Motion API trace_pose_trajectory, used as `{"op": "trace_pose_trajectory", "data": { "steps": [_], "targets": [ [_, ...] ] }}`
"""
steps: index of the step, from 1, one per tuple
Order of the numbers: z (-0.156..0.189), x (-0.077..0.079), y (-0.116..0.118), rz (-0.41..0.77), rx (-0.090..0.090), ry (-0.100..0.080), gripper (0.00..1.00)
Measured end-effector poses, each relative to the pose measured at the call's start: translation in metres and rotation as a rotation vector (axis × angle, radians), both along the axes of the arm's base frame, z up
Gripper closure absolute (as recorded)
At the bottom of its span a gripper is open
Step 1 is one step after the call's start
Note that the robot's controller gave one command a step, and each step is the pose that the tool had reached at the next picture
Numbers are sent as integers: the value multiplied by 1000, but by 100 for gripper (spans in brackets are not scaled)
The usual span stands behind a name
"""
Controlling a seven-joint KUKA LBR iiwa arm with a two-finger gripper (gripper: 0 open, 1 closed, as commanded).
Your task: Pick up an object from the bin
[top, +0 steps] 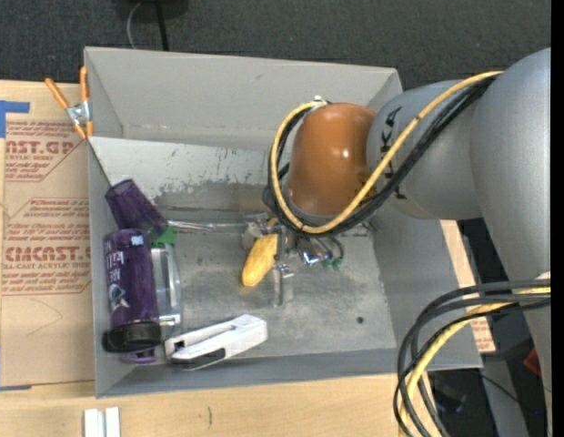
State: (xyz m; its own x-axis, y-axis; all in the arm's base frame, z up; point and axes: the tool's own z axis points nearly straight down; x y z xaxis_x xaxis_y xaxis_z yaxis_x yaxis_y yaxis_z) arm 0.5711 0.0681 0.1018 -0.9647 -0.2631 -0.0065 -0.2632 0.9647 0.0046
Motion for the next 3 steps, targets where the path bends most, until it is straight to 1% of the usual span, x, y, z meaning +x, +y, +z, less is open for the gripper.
{"op": "trace_pose_trajectory", "data": {
  "steps": [1,2,3],
  "targets": [
    [-17,20,-60,232,-6,7,100],
    [-17,20,-60,232,-5,7,100],
    [118,18,-58,273,-5,3,100]
  ]
}}
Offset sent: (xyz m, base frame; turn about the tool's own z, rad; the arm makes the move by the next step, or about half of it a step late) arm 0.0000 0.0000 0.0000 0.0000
